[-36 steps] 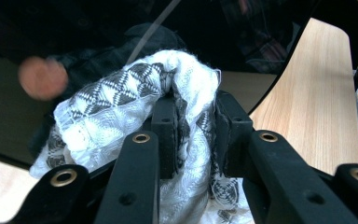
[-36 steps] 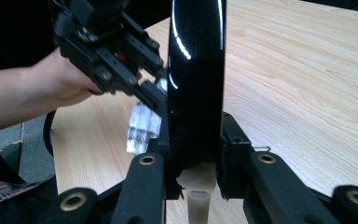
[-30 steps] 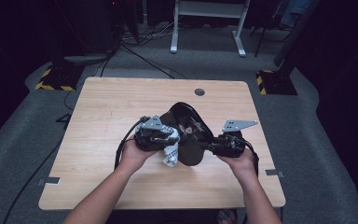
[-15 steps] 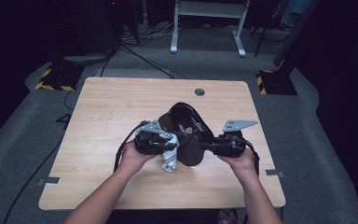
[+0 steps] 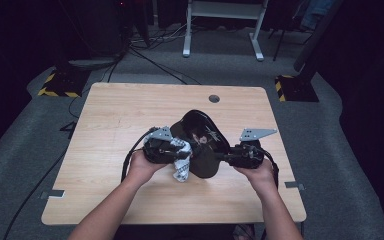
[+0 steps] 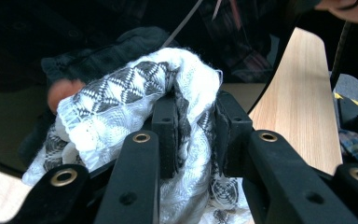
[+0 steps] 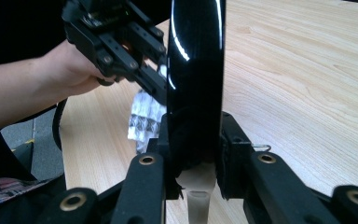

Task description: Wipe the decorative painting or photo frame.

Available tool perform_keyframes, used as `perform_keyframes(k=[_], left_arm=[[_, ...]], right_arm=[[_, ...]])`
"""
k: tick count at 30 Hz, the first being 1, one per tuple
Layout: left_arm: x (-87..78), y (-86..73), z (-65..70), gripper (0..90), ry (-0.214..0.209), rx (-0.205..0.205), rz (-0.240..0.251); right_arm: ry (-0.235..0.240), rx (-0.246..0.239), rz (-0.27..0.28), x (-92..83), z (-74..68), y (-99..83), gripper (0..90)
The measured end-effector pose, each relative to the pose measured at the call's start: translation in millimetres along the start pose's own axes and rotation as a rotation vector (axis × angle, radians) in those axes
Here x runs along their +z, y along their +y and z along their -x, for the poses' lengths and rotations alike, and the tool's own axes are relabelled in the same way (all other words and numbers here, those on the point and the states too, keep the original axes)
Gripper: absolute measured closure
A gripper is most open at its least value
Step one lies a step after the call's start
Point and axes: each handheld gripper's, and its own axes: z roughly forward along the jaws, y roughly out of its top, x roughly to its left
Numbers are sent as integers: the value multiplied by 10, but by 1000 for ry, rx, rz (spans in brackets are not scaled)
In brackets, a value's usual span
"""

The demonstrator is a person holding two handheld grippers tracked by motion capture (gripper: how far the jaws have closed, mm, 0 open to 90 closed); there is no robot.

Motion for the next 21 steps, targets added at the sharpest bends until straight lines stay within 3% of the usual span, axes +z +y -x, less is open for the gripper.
perform_keyframes(k=[5,10,12,15,21], left_arm=[[-58,64,-29,732,-12,-10,4],[-198,286,-5,731,9,26,31],[-199,290,-11,731,5,29,28],[-170,204,-30,732,-11,19,41],[-53,-12,-82,733,-35,-18,16]], right_arm=[[0,-2,1,3,-1,1,753],[7,3,0,-14,22,-12,755],[8,3,0,-15,23,-12,755],[15,3,-2,-21,28,-14,754],[13,0,-5,-20,20,-9,753]])
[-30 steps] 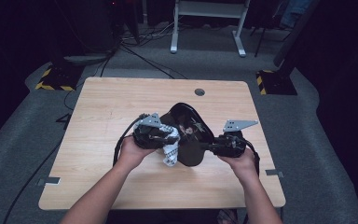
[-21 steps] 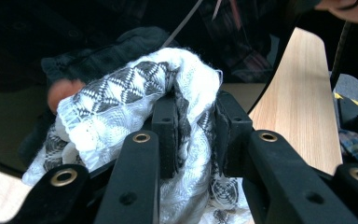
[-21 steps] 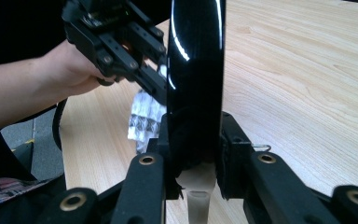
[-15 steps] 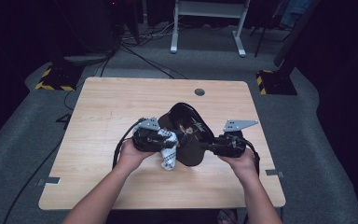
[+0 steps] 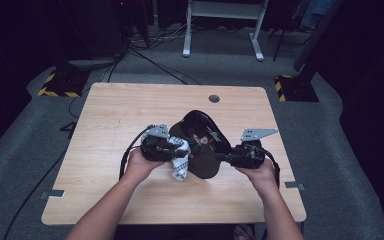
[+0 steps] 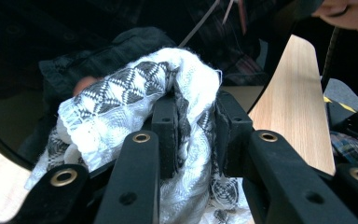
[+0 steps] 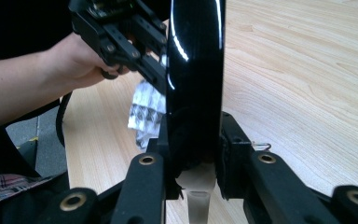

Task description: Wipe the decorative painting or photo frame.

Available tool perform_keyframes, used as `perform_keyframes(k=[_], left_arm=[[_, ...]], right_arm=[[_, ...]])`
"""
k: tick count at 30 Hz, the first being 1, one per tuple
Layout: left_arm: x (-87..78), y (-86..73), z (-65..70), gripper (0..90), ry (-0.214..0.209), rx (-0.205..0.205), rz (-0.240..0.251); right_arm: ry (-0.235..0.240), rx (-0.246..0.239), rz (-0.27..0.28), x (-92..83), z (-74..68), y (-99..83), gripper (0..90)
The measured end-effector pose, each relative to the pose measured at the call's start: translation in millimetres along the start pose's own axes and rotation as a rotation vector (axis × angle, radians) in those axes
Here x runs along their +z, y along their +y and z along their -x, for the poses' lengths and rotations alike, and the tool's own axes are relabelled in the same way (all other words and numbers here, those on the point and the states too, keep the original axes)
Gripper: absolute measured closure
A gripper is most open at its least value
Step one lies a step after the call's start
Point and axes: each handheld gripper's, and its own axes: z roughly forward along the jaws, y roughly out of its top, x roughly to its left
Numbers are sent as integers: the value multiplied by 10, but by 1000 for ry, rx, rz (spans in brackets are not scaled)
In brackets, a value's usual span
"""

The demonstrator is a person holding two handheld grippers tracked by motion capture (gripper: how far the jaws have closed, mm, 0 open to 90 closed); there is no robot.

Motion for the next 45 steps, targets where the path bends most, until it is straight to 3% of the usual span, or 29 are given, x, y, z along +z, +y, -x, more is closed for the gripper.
perform_keyframes(k=[4,10,13,18,25,33,36,39,45], left_arm=[[-22,30,-1,731,3,9,-20],[-193,276,20,731,29,42,12],[-203,290,15,731,35,52,6],[-144,145,-28,732,28,27,23],[-58,-32,-69,731,20,-4,-17],[-210,265,-19,729,61,44,-10],[-236,288,-36,730,64,48,-9],[-221,206,-67,731,64,39,3],[-134,-11,-143,731,52,-13,-23]], right_arm=[[2,-2,-2,6,-4,7,753],[8,0,0,-5,12,-3,754],[7,1,0,-6,15,-5,753],[8,3,2,-3,15,-5,752],[6,2,0,7,1,3,750],[9,10,3,-6,20,-12,751],[9,11,4,-8,25,-15,751],[10,11,5,-2,19,-11,749],[11,11,4,9,7,-2,746]])
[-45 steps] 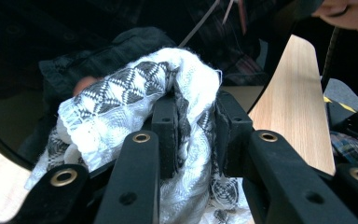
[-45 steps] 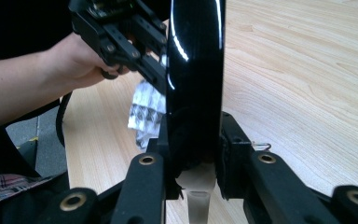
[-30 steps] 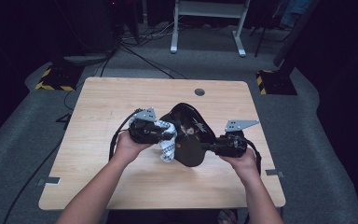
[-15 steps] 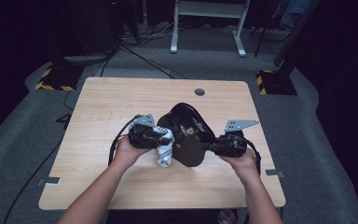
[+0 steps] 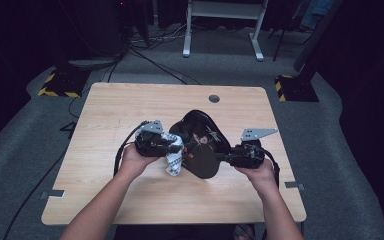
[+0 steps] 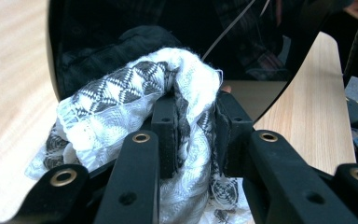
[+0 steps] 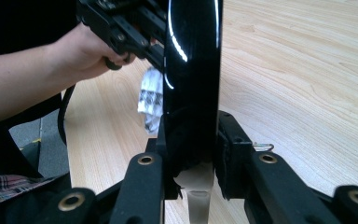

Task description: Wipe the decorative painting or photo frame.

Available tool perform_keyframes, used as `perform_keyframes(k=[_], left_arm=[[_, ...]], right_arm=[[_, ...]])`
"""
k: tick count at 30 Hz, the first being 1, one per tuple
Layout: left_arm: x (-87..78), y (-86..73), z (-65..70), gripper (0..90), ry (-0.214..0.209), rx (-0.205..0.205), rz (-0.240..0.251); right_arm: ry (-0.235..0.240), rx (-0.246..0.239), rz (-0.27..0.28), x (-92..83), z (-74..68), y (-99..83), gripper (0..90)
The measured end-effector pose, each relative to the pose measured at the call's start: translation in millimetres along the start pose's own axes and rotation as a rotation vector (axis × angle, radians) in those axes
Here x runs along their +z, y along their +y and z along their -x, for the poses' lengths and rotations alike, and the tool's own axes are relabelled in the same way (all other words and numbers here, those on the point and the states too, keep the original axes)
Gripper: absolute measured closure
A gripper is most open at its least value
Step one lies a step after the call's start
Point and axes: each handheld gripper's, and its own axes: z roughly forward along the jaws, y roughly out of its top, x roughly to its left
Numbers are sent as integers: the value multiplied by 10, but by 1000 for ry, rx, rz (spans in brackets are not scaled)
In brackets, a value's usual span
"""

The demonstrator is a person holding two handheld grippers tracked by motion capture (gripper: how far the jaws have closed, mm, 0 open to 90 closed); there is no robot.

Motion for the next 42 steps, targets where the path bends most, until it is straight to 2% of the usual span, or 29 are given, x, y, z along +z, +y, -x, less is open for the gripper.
perform_keyframes(k=[2,4,8,9,10,11,13,14,18,21,26,32,35,42], left_arm=[[8,-23,-6,730,-1,-9,-1],[-15,32,17,728,0,-2,-6],[-159,299,104,726,-11,43,42],[-178,362,127,726,-4,62,33],[-178,362,127,725,-4,62,33],[-194,448,162,725,17,94,18],[-200,470,169,725,22,100,14],[-216,479,160,725,23,94,30],[-247,468,151,724,33,91,43],[-266,409,98,725,34,70,61],[-283,334,20,726,47,48,59],[-258,240,-57,727,36,30,55],[-244,195,-73,726,34,34,47],[-171,73,-105,726,21,14,39]], right_arm=[[-1,0,0,2,-3,2,746],[-3,-2,-3,3,-7,6,747],[4,-3,-4,3,-6,3,747],[2,-5,-5,6,-7,5,747],[3,-4,-6,6,-6,6,747],[4,-2,-7,4,-1,5,748],[4,-1,-6,0,6,1,748],[6,2,-1,-5,16,-9,748],[6,-1,-4,-5,13,-7,748],[5,-2,-7,5,0,3,746],[4,-2,-7,12,-6,10,745],[4,0,-5,16,-7,12,741],[7,-3,-8,10,-2,14,742],[13,-5,-14,-6,22,18,742]])
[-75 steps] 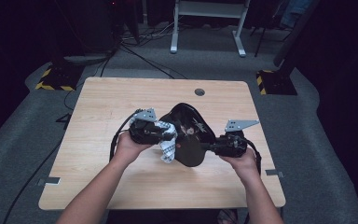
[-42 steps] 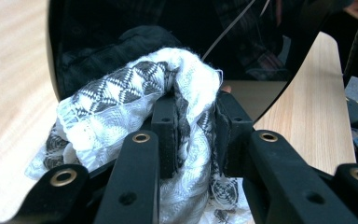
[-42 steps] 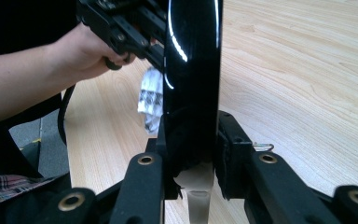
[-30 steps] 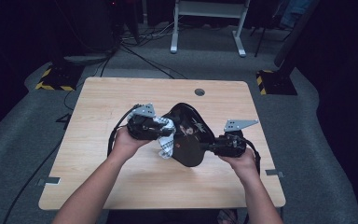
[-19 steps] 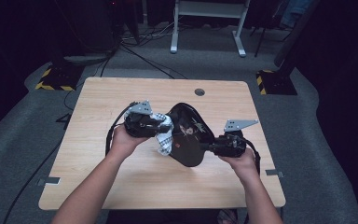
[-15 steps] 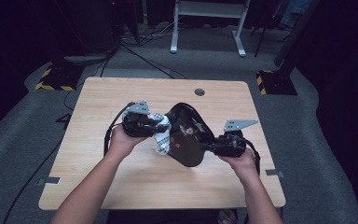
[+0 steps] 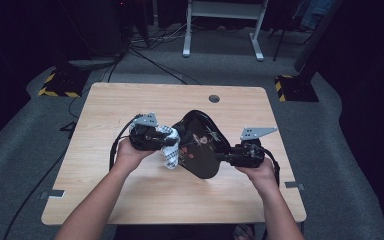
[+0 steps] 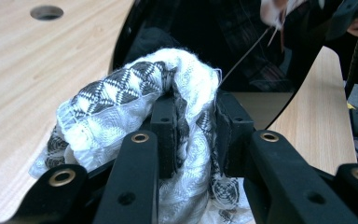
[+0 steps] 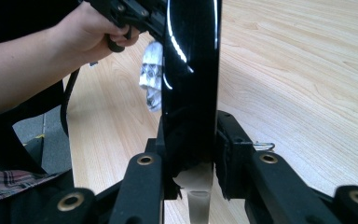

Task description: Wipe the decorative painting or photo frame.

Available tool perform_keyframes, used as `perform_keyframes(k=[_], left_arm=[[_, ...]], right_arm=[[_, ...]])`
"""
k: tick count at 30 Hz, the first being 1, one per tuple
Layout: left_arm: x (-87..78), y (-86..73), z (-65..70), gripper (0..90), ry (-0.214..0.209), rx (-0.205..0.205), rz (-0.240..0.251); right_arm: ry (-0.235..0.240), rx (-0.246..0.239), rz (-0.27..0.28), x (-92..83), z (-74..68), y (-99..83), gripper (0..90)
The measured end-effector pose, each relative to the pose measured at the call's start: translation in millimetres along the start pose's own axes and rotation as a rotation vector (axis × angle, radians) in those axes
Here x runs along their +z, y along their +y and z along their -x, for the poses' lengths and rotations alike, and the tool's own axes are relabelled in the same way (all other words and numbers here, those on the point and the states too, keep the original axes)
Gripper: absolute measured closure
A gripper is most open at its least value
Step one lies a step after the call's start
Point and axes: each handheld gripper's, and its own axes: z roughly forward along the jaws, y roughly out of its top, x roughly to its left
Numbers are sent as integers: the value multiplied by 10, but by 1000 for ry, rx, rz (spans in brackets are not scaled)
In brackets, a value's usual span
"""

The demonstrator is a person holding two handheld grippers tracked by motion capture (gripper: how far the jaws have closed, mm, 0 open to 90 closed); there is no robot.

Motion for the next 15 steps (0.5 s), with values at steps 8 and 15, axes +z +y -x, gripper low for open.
perform_keyframes(k=[8,15], left_arm=[[129,-182,-47,725,-11,-35,-35],[259,-253,-11,724,-12,-36,-82]], right_arm=[[2,4,4,-7,12,-5,737],[2,11,9,-4,7,-6,730]])
